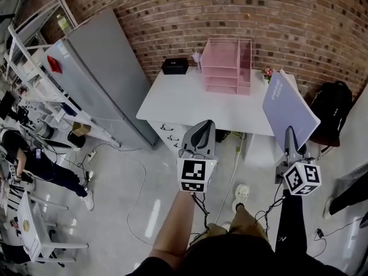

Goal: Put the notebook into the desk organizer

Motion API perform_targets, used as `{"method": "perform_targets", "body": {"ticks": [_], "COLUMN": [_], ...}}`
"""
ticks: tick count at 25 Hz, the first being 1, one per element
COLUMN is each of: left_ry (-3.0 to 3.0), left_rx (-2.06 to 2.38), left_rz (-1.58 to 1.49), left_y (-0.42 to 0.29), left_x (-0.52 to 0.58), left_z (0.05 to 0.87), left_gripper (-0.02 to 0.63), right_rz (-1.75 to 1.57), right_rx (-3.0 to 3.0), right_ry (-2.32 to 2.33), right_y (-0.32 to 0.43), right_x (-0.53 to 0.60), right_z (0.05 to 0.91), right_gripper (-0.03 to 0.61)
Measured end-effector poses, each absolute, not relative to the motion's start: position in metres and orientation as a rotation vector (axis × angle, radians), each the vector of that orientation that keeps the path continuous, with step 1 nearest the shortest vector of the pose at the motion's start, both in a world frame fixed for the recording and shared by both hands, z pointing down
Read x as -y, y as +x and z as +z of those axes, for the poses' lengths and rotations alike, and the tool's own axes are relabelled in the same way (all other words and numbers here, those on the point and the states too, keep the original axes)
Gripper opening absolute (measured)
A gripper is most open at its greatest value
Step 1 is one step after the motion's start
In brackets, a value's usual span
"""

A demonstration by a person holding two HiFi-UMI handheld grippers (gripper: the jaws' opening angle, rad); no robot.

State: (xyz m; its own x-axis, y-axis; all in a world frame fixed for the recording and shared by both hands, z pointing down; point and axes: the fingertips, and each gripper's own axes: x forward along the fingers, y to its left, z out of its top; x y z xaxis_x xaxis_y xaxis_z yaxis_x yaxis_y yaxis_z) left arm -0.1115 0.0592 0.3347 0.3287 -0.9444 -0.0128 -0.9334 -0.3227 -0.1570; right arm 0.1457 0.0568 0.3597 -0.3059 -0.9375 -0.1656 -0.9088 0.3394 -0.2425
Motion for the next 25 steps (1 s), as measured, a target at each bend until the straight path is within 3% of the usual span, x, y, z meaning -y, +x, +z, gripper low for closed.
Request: {"method": "perform_targets", "body": {"ticks": [25], "left_ry": [-2.437], "left_rx": [-1.764], "left_rz": [-0.152], "left_y": [-0.081], "left_x": [0.212], "left_z": [0.347], "left_gripper": [0.008], "right_rz": [-0.216], "right_rx": [-2.372], "right_ry": [-1.551], "right_y": [0.152], "right_x": [0.235], "right_z": [0.379], "right_gripper": [0.029]}}
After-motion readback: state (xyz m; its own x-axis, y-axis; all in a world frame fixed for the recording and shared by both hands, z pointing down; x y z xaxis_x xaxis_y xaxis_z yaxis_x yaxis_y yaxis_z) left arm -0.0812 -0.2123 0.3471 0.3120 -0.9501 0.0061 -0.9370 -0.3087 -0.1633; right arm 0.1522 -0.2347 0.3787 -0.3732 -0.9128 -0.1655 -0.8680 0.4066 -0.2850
